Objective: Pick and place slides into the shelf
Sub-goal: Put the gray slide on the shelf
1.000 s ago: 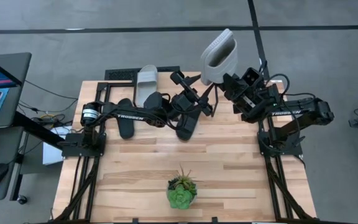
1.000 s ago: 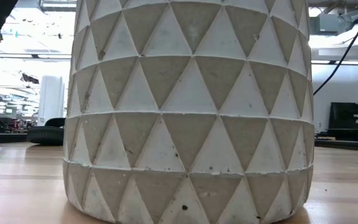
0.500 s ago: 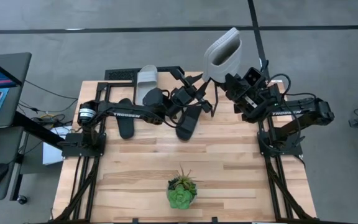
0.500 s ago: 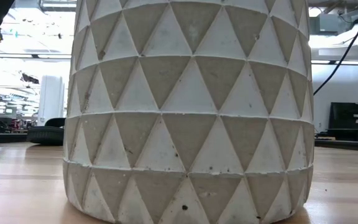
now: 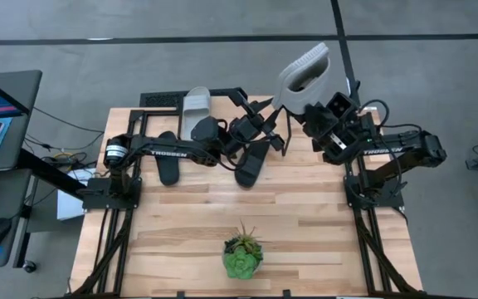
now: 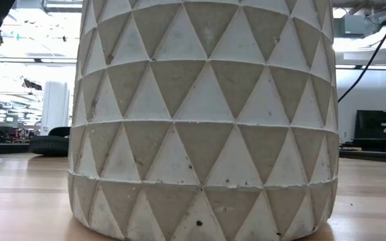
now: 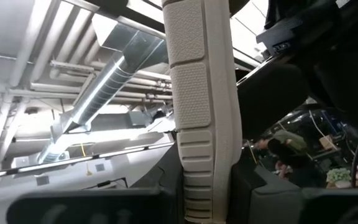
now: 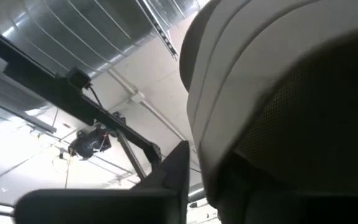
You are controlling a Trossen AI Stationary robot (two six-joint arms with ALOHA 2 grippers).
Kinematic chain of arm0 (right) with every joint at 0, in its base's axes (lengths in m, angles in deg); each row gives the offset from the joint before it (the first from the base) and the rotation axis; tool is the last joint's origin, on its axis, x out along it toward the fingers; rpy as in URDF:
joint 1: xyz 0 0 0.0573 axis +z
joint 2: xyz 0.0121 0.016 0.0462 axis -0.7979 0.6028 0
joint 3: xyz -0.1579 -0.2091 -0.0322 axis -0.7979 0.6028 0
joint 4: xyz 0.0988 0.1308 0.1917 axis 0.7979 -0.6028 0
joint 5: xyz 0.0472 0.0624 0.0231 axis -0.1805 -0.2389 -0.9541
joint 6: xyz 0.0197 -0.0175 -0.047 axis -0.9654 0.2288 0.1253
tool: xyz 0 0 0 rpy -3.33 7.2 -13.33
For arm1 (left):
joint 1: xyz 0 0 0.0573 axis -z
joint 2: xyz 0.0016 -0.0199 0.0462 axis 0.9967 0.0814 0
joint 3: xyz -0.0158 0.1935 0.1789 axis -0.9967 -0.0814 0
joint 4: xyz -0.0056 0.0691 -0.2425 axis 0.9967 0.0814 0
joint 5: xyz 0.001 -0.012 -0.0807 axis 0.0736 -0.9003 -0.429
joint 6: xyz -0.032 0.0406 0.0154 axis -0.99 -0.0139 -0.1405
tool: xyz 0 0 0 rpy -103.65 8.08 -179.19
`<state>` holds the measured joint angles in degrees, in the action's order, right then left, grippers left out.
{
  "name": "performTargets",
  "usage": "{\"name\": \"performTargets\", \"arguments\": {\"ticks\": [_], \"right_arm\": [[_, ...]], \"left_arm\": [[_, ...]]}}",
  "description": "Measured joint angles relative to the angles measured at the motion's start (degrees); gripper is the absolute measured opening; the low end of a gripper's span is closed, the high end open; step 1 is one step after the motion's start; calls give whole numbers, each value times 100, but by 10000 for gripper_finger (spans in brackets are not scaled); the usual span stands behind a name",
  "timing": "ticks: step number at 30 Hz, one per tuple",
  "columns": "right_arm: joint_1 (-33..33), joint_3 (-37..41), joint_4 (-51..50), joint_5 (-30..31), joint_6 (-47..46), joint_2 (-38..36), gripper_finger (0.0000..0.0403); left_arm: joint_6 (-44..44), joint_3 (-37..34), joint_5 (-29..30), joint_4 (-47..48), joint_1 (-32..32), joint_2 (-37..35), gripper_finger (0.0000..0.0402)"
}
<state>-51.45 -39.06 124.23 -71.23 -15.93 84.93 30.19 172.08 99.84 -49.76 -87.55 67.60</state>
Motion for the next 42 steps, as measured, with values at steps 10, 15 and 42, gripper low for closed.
{"name": "performTargets", "arguments": {"ticks": [10,15,42], "right_arm": [[2,0,-23,-18,24,6,174],[4,0,-307,-57,-20,-140,228],[-93,-13,-3792,-10,-39,-1366,250]], "left_arm": [[-46,-13,139,25,-2,17,47],[-48,-20,215,41,-9,8,47],[25,-33,583,594,-302,-415,46]]}}
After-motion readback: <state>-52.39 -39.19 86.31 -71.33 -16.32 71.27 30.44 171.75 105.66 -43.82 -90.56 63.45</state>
